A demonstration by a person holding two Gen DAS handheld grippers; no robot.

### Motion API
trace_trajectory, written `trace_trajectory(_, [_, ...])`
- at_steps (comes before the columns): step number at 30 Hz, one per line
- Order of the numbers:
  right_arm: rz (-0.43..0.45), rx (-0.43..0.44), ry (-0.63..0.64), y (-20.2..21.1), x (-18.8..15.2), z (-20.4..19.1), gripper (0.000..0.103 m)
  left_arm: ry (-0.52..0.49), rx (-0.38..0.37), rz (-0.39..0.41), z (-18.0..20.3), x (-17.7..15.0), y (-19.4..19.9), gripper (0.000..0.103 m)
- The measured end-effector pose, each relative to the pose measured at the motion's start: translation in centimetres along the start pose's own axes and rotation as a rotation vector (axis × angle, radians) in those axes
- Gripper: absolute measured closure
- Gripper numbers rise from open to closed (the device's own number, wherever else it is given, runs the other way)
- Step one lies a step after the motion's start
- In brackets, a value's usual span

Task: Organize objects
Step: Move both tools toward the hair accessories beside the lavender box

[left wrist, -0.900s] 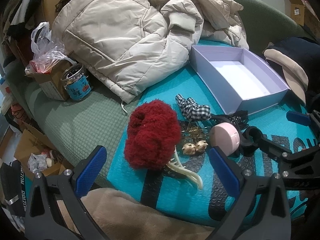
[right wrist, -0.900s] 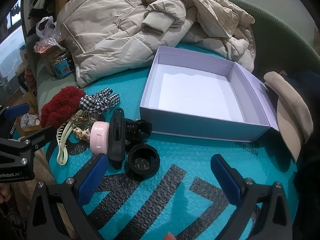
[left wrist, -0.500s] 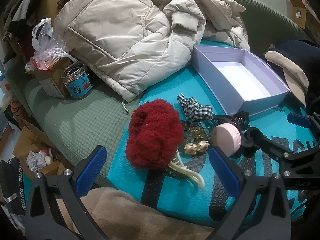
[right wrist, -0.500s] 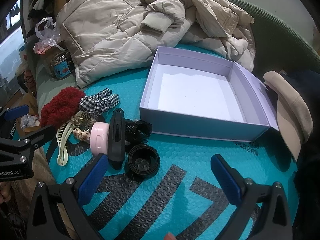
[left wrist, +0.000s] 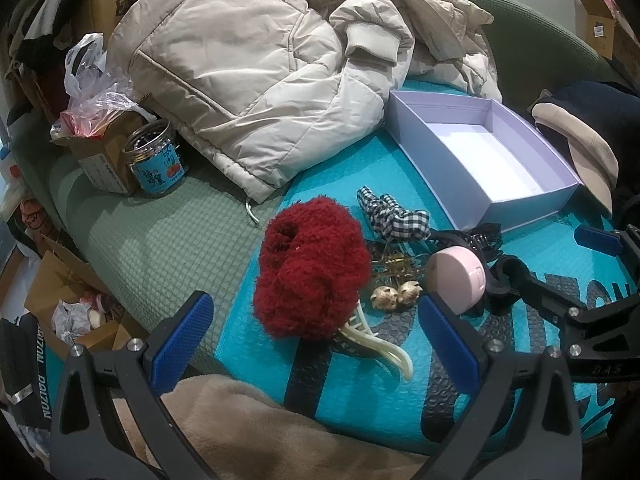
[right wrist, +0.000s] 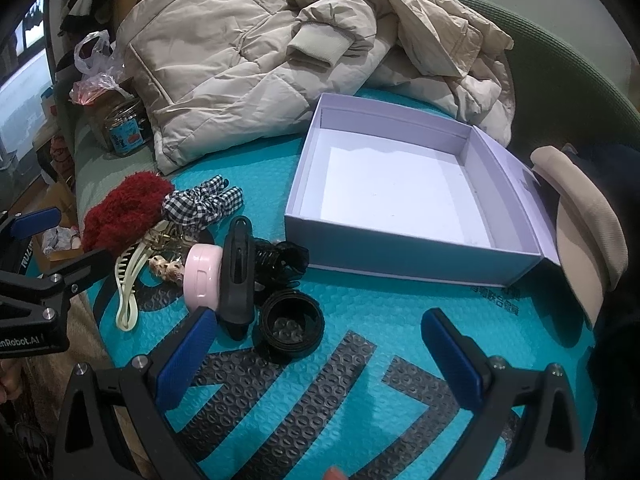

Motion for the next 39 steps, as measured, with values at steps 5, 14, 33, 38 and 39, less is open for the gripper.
trace_trajectory(5, [-0.006,0.005,0.007,-0.4,-0.1,-0.2,0.001,0.008,-0.002,-0.007,-0.2,-0.1,-0.3,0.001])
trace_trajectory(14, [-0.001,0.008,0.031,-0.9,-0.3,-0.4,0.001,0.016,-0.012,-0.010,-0.1,0.1,-0.7,0.001])
trace_trajectory(33, [-0.006,0.088,0.016,-1.7,-1.3,0.1,0.015,0.083,-0.028,-0.055,-1.2,-0.6,-2.0,0.001])
trace_trajectory(38, [0.000,0.109,0.018,-1.8,-1.4,0.3,0.018,0.096,-0.024,-0.043,-1.8,-0.1,-1.8,0.001])
trace_trajectory(39, [-0.001,0.112,0.017,-2.0,-1.5,0.3,0.018,0.095,-0.023,-0.040,-1.8,0.0,-1.7,0.001])
Point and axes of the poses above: each gripper's, at about its wrist camera, not at the fingertips, and y roughly against the way its jaws point, z to its right, x to its top, the point moved 10 cm from there along -y, roughly the way its jaws point
